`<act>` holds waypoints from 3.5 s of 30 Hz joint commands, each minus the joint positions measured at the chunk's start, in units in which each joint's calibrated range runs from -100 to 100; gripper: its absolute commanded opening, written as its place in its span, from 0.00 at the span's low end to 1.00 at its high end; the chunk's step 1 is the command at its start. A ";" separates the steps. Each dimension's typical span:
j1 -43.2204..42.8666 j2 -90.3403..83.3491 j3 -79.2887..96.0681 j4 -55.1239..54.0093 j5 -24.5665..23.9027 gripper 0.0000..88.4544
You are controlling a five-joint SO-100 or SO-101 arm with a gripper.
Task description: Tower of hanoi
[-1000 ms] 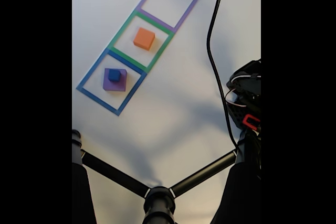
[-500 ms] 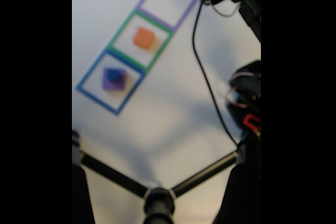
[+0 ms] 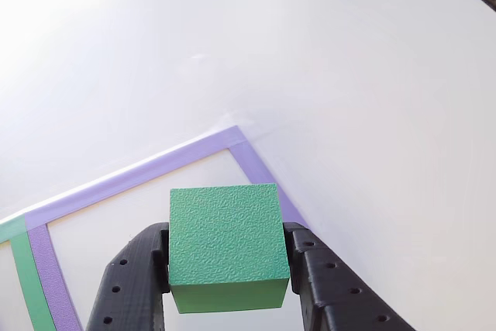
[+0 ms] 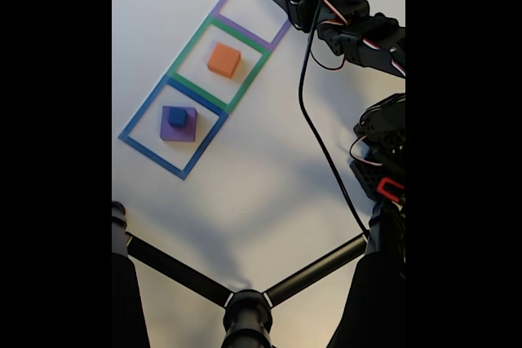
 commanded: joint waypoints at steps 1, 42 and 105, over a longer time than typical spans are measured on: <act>-1.61 6.39 -0.40 -11.79 0.00 0.06; -3.67 34.19 -7.49 -34.13 0.00 0.20; -45.30 -50.91 -49.65 105.41 0.00 0.00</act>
